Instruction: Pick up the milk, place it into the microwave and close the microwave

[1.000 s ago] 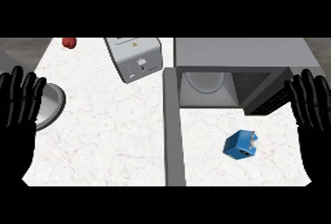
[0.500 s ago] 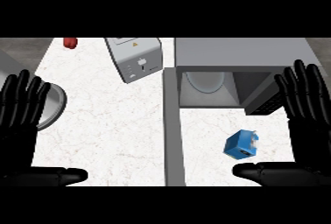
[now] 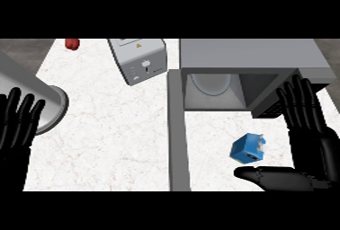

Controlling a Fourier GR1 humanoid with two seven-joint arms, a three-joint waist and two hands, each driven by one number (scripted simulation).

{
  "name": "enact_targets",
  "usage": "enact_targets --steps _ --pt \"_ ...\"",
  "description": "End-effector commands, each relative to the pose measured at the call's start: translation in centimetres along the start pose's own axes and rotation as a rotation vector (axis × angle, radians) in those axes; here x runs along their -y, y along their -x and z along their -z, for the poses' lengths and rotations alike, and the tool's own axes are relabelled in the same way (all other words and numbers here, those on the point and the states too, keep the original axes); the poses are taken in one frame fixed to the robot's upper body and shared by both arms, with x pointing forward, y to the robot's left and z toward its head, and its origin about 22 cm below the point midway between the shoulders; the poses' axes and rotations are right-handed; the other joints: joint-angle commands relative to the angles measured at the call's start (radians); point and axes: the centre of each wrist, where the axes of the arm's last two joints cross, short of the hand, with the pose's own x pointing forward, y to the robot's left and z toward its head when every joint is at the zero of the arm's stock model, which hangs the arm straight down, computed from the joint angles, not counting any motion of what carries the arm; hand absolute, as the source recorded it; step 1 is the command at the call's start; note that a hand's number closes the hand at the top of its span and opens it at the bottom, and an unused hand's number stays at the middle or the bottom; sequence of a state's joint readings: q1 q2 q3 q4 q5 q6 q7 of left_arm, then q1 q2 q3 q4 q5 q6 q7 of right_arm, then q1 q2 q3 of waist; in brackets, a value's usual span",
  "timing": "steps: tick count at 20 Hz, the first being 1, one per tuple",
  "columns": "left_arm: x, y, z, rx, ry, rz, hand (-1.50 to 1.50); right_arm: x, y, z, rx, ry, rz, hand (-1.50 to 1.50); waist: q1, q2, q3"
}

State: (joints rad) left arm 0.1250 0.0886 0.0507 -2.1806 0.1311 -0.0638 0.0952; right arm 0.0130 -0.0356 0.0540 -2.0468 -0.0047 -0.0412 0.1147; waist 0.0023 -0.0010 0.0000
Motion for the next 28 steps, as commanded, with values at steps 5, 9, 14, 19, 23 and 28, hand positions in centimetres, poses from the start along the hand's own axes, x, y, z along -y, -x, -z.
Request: enact_targets --steps 5,9,14,19,23,28 --pt "1.2 -0.1 -1.4 0.001 0.002 0.008 -1.50 -0.1 5.3 -1.3 -0.091 0.027 -0.013 -1.50 0.000 0.001 0.000" --pt "-0.4 -0.7 -2.2 -0.011 0.018 0.007 -1.50 0.7 5.8 -4.2 -0.070 0.021 -0.071 -1.50 -0.003 0.000 0.000" --pt "1.0 -1.8 -2.9 -0.015 0.006 -0.001 -1.50 2.0 10.2 -3.7 -0.130 0.065 -0.096 -1.50 0.001 0.001 0.000" --pt "1.3 -2.4 -3.5 0.003 0.013 -0.006 -1.50 4.6 13.0 -6.7 -0.148 0.085 -0.056 -1.50 0.000 0.000 0.000" --pt "2.1 -2.0 -2.8 -0.026 0.031 -0.006 -1.50 6.7 16.3 -7.5 -0.169 0.101 -0.078 -1.50 0.000 0.002 0.001" --pt "1.6 -2.0 -5.7 -0.024 0.013 -0.003 -1.50 7.1 18.4 -8.0 -0.168 0.108 -0.051 -1.50 0.005 0.000 0.000"
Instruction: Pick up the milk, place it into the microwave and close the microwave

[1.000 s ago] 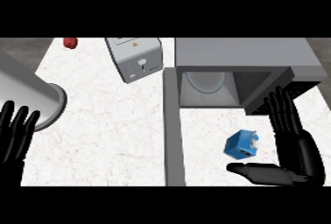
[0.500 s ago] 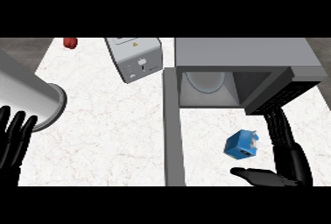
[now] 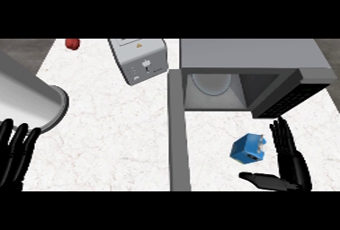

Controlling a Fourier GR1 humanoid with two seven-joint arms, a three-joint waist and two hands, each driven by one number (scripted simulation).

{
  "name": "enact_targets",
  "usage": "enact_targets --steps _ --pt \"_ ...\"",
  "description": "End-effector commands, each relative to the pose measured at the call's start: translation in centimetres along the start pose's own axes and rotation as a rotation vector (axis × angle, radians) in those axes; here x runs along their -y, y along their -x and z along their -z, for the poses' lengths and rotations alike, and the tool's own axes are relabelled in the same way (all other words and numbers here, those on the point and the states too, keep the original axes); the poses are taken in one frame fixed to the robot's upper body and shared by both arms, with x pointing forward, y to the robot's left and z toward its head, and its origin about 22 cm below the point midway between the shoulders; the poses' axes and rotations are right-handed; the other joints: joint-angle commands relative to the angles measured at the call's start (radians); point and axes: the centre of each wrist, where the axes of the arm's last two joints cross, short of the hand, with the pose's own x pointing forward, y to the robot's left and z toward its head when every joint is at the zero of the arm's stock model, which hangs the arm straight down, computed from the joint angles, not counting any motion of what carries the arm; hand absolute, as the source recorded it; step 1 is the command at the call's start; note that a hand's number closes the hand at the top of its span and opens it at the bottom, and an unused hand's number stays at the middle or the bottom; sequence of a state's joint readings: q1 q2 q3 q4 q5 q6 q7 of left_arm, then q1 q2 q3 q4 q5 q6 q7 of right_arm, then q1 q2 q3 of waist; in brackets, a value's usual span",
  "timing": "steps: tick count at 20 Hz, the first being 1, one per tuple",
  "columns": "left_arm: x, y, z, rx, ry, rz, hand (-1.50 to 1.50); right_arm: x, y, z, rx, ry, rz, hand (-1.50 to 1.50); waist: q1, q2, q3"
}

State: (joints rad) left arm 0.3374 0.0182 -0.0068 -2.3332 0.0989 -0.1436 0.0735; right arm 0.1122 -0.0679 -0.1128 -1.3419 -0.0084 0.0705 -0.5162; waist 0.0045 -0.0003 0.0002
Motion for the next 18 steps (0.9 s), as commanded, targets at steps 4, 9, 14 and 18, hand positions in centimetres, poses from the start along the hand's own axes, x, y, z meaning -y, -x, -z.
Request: enact_targets --steps 4,9,14,18 --pt "1.6 -3.2 -0.5 0.019 0.008 0.007 -1.50 -0.3 3.2 1.4 -0.011 -0.012 0.058 -1.50 0.001 0.000 0.001" --pt "-0.6 -0.9 -0.5 0.001 -0.004 0.009 -1.50 0.2 6.3 -0.1 -0.025 0.029 0.064 -1.50 0.001 0.000 0.000" --pt "0.6 -1.9 -1.0 0.017 -0.003 0.019 -1.50 1.5 8.1 0.4 -0.019 -0.022 0.034 -1.50 0.005 0.001 0.000" --pt "0.2 -0.1 -0.3 0.002 -0.011 -0.010 -1.50 -0.1 8.8 -0.4 0.013 -0.155 -0.017 1.50 0.004 0.002 0.000"
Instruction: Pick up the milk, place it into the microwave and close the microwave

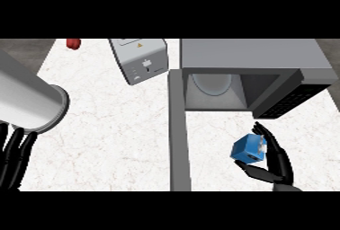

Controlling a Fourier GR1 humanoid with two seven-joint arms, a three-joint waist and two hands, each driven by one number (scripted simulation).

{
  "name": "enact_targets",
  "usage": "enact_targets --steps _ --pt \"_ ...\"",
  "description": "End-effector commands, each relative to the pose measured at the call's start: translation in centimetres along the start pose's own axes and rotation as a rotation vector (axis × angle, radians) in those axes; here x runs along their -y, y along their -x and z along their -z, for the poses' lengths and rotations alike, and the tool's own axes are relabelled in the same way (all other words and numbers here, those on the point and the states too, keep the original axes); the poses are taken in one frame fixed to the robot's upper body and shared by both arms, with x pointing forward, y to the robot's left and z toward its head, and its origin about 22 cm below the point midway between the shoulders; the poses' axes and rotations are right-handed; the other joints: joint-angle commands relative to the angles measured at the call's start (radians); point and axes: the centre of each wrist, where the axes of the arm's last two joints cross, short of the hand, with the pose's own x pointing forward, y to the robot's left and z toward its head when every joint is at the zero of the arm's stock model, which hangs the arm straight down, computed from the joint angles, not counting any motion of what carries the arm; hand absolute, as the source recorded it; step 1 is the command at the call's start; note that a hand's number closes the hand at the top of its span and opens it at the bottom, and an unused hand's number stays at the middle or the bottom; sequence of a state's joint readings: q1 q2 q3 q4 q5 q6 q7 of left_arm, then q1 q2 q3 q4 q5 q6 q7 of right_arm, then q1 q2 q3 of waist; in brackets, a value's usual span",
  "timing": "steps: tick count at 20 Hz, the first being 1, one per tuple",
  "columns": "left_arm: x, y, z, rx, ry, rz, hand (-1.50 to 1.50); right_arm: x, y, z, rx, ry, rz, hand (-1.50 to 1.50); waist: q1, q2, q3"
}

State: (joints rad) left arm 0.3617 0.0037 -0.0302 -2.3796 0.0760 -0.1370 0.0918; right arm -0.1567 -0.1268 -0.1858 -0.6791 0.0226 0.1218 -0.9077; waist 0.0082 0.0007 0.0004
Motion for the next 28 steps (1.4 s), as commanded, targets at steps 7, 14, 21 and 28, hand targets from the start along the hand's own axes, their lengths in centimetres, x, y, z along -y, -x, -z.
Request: enact_targets --steps 7,14,21,28 --pt "-0.3 -1.0 -1.5 -0.003 0.014 -0.006 -1.50 -0.3 0.7 0.2 0.139 -0.119 0.081 1.50 0.007 -0.001 0.000" --pt "0.0 -1.6 -0.9 -0.006 -0.018 0.003 -1.50 -3.7 -1.7 1.2 0.196 -0.250 0.145 1.50 -0.010 -0.005 -0.001" --pt "-1.7 0.2 0.0 -0.011 -0.021 -0.027 -1.50 -4.3 -2.9 -1.8 0.193 -0.108 0.101 1.50 -0.009 -0.002 -0.001" --pt "-1.9 0.0 -0.9 -0.029 -0.049 0.000 -1.50 -7.0 -6.0 1.5 0.222 -0.050 0.053 1.50 -0.005 -0.002 -0.001"
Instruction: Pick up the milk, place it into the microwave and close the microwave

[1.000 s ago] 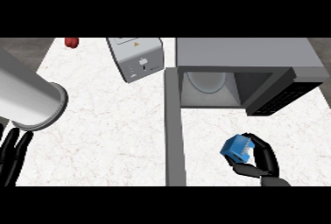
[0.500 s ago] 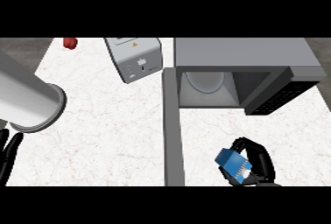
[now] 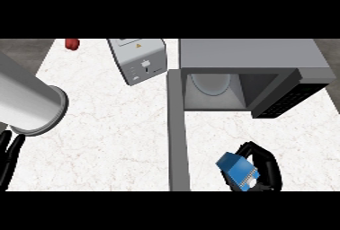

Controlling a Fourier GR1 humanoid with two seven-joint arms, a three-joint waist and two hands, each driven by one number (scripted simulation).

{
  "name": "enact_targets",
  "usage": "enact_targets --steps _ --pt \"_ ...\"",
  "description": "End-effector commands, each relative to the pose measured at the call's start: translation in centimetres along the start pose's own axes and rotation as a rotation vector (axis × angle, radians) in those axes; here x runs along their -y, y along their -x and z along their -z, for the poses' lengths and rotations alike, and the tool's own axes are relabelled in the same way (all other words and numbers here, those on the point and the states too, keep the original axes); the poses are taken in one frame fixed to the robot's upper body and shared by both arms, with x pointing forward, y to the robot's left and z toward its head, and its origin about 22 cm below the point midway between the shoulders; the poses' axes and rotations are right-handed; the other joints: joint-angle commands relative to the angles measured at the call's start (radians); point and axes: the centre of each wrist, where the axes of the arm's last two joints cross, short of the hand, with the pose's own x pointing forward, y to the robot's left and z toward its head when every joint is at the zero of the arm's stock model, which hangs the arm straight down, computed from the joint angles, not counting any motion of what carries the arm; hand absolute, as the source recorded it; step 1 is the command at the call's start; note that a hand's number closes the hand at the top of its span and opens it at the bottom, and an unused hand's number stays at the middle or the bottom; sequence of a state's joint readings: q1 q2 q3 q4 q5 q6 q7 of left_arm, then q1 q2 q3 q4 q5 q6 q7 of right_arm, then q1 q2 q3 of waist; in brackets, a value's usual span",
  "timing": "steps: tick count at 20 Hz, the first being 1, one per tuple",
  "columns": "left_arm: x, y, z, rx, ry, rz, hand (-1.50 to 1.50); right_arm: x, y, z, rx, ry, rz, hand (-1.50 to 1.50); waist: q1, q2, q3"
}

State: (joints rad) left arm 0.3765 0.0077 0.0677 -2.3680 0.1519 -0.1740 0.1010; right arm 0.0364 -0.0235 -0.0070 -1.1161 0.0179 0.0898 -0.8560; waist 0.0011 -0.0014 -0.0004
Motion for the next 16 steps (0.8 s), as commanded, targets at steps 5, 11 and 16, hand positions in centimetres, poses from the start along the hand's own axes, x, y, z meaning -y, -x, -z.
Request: enact_targets --steps 5,11,16 --pt "-0.7 1.6 0.9 -0.024 -0.003 -0.013 -1.50 -4.1 -2.6 6.7 0.039 0.000 -0.073 1.50 0.002 0.001 0.000" --pt "-1.8 0.4 -0.3 -0.025 -0.007 0.001 -1.50 -6.0 -3.3 13.0 -0.001 0.032 -0.217 1.50 0.014 0.003 0.000" --pt "-1.4 0.0 -1.3 -0.018 0.019 -0.011 -1.50 -6.3 -3.3 17.0 -0.066 0.077 -0.323 1.50 0.018 0.003 0.001"
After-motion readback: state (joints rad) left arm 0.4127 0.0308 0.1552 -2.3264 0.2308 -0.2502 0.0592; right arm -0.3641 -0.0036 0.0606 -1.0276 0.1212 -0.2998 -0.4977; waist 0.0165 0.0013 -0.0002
